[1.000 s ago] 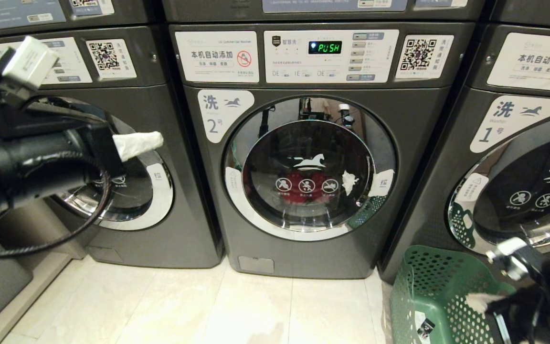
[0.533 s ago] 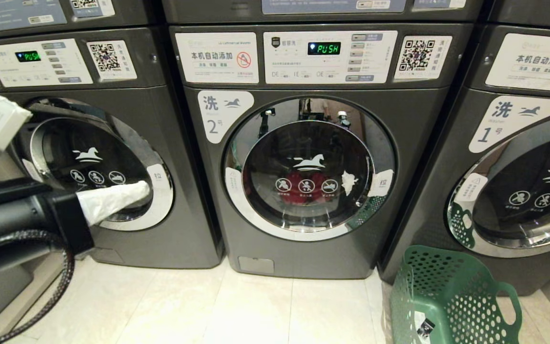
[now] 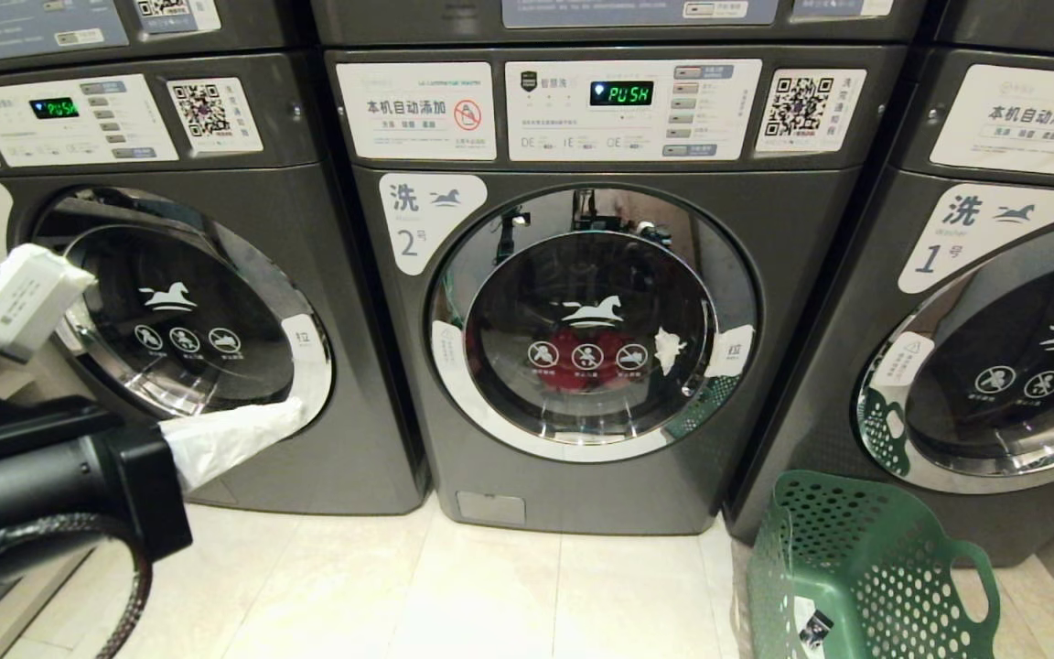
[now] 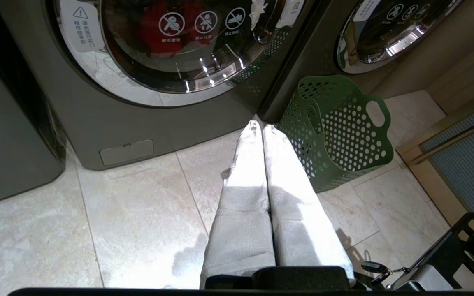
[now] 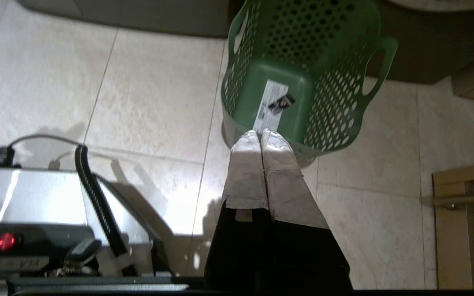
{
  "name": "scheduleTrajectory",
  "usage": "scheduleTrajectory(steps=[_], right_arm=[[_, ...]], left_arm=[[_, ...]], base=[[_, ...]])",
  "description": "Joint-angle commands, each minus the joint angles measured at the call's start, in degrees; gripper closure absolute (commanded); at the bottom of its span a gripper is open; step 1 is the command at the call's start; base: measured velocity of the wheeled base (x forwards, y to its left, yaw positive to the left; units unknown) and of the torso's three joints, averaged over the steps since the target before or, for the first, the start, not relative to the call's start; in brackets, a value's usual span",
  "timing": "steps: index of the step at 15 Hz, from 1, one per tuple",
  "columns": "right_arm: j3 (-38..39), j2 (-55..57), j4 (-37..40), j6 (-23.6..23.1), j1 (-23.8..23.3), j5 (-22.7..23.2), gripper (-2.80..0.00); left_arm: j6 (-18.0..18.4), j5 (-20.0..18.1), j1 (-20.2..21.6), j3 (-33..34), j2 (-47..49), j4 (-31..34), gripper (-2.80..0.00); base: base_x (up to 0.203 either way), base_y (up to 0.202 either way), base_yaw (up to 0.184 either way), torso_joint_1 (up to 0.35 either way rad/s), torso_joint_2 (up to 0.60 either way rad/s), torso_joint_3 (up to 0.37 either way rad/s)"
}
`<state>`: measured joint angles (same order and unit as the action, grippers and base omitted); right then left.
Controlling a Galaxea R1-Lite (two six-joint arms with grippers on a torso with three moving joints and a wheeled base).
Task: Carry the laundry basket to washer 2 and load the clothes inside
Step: Press the washing machine switch
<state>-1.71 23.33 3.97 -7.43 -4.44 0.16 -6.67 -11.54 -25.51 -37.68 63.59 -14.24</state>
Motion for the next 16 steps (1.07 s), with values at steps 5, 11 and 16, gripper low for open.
scheduleTrajectory(steps=[5, 11, 16], right_arm=[[1.71, -7.16, -4.06, 0.66, -0.33, 0.02, 0.00], [1.71, -7.16, -4.06, 0.66, -0.33, 0.02, 0.00], [1.71, -7.16, -4.06, 0.66, -0.36, 0.02, 0.00]], left_arm=[[-0.10, 0.02, -0.24, 1.60, -0.06, 0.00, 0.00], [0.16, 0.27, -0.24, 1.58, 2.75, -0.07, 0.00], [0.05, 5.84, -1.24, 5.85, 3.94, -6.35, 0.00]], base=[[0.000, 0.000, 0.000, 0.000, 0.00, 0.000], [0.000, 0.000, 0.000, 0.000, 0.00, 0.000], [0.000, 0.000, 0.000, 0.000, 0.00, 0.000]])
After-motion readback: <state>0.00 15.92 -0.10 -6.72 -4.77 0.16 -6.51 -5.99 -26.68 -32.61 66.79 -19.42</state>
